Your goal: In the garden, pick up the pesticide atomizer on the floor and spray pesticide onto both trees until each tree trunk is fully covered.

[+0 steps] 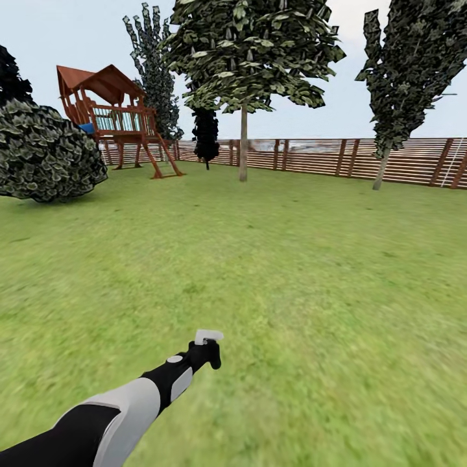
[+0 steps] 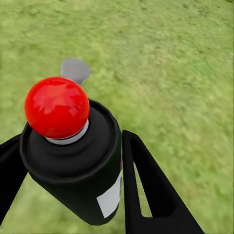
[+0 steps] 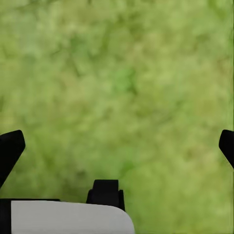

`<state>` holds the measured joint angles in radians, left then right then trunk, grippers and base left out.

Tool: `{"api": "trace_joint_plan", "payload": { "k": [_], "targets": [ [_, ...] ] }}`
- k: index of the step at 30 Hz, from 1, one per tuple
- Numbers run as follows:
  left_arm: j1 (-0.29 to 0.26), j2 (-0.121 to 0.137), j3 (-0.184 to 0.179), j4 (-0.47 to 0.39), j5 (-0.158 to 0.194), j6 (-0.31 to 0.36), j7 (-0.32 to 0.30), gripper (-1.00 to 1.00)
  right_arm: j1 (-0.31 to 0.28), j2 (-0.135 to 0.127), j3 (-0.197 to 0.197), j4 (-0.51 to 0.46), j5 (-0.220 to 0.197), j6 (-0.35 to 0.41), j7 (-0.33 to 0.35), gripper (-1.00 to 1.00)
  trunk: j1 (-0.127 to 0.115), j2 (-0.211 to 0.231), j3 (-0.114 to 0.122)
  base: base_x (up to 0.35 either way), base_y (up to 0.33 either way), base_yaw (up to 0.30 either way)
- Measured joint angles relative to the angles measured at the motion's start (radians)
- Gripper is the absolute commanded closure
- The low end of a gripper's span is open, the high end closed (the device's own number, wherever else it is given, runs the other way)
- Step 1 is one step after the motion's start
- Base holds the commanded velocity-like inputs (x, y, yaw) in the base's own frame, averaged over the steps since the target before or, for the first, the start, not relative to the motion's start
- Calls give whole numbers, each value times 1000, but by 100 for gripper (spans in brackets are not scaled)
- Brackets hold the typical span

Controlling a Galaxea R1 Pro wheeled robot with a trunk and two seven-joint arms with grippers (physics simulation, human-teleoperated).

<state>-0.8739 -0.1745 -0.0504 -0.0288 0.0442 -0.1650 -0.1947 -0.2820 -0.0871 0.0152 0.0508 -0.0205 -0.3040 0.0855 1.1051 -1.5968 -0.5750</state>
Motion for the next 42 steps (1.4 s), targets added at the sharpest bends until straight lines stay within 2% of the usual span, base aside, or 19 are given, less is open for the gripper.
{"api": "trace_joint_plan", "payload": {
  "k": [42],
  "targets": [
    [0,7,1,-1,-1,1,3,100,0,1,0,0,0,0,1,-100,0,0,-3,345,77,1]
  ]
}}
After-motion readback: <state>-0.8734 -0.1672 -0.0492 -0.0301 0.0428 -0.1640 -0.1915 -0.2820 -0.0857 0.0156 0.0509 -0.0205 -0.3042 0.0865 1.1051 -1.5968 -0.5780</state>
